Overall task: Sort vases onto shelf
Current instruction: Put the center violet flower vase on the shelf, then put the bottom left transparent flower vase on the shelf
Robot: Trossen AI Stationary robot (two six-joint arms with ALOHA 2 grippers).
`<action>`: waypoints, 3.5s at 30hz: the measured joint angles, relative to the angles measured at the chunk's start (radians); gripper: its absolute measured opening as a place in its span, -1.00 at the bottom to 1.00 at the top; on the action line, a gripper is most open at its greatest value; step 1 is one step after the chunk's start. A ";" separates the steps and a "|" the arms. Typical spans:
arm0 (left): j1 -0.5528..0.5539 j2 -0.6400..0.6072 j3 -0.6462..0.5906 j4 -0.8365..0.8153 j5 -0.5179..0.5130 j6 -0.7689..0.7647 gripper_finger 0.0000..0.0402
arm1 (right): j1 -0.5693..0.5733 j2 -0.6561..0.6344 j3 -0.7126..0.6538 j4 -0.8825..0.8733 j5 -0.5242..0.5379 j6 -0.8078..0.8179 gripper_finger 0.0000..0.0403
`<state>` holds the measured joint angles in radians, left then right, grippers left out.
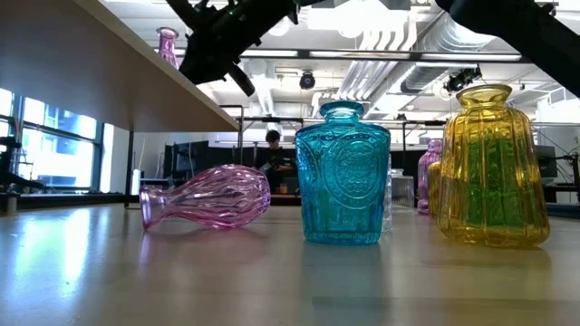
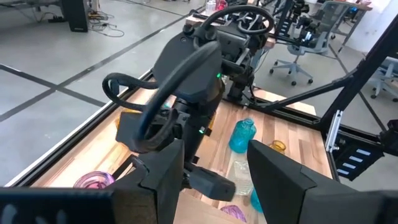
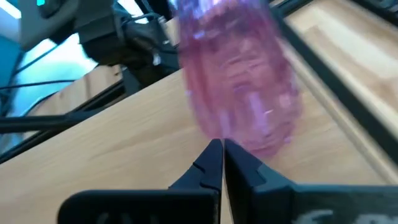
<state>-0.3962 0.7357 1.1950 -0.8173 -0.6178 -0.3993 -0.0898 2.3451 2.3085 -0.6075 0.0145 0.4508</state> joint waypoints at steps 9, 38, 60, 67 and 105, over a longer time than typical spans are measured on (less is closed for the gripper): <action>0.000 0.000 0.000 0.000 0.000 0.000 -0.15 | -0.002 0.000 0.000 0.003 0.016 -0.010 -1.00; 0.000 0.000 0.000 0.000 0.001 0.009 -0.15 | -0.017 0.000 0.000 0.059 0.124 -0.002 -1.00; 0.000 0.000 0.000 0.007 0.001 0.008 -0.15 | -0.007 0.036 0.001 0.104 0.089 0.042 -1.00; 0.000 -0.006 0.000 0.008 0.002 0.008 -0.15 | -0.021 -0.066 0.000 -0.134 0.111 0.022 -1.00; 0.000 -0.008 0.000 -0.054 0.116 -0.017 -0.15 | 0.348 -0.250 -0.002 -0.962 0.123 0.181 -0.50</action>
<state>-0.3965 0.7280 1.1946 -0.8717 -0.5014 -0.4160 0.2584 2.0949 2.3060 -1.5690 0.1372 0.6319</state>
